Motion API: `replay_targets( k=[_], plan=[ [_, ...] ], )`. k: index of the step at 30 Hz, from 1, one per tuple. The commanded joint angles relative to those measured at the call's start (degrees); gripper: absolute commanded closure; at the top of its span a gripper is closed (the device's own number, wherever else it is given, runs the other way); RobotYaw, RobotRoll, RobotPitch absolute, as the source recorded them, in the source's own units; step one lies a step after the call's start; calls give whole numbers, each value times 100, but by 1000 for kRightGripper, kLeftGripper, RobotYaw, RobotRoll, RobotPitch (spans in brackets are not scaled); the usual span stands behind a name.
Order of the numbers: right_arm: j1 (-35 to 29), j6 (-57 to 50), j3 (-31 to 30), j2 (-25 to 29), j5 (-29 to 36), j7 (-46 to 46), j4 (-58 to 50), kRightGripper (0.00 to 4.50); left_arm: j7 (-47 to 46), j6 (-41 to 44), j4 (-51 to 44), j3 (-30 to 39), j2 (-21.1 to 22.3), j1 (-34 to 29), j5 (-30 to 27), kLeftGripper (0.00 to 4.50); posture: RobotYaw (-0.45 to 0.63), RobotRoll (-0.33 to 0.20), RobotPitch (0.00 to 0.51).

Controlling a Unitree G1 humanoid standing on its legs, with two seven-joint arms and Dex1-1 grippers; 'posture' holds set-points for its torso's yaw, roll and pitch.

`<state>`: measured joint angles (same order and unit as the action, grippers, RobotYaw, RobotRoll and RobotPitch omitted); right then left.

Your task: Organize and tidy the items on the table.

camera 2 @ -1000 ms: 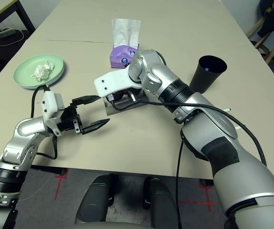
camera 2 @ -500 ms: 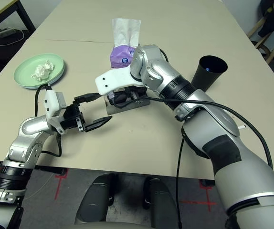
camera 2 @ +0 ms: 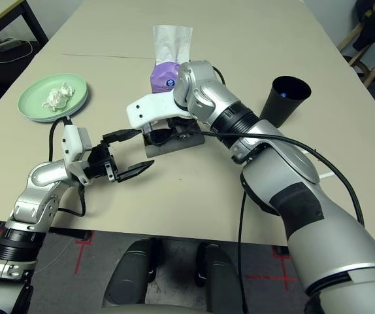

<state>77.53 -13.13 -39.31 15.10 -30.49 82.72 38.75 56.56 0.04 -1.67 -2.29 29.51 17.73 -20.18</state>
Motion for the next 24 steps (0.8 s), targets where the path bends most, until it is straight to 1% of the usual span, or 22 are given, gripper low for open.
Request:
replay_targets(
  k=[1, 2, 6, 9, 10, 14, 16, 19, 21, 23, 24],
  plan=[
    [-14, 62, 37, 26, 20, -9, 57, 272, 62, -14, -80, -25, 54, -22, 31, 0, 299, 0, 162],
    [-2, 58, 61, 29, 28, -30, 72, 17, 66, -12, -77, -28, 57, -20, 33, 0, 297, 0, 162],
    [41, -136, 254, 116, 143, -41, 8, 17, 109, -4, -53, -12, 94, -4, 16, 0, 285, 0, 155],
    [-54, -733, 570, 256, 313, -8, -343, 17, 162, 10, -38, 15, 153, 2, -11, 0, 262, 0, 145],
    [-186, -995, 727, 349, 421, 9, -624, 17, 190, 17, -26, 15, 176, 10, -16, 0, 257, 0, 143],
    [-928, -2147, 1390, 587, 972, -11, -1976, 17, 338, 43, 68, 51, 273, 72, -69, 0, 208, 0, 141],
    [-1410, -2356, 1813, 684, 1365, -167, -2573, 17, 403, 67, 134, 46, 305, 139, -88, 0, 190, 0, 141],
    [-2111, -2483, 2566, 676, 2046, -558, -3216, 17, 487, 121, 222, 42, 340, 242, -92, 0, 168, 0, 145],
    [-2546, -2664, 2815, 732, 2236, -892, -3528, 17, 546, 125, 288, 64, 370, 282, -95, 0, 154, 0, 148],
    [-3043, -2835, 3184, 579, 2521, -1374, -3787, 17, 585, 128, 339, 89, 393, 324, -99, 0, 145, 0, 147],
    [-3332, -2738, 3356, 495, 2612, -1681, -3817, 17, 565, 152, 333, 93, 375, 365, -102, 0, 146, 0, 145]
  ],
)
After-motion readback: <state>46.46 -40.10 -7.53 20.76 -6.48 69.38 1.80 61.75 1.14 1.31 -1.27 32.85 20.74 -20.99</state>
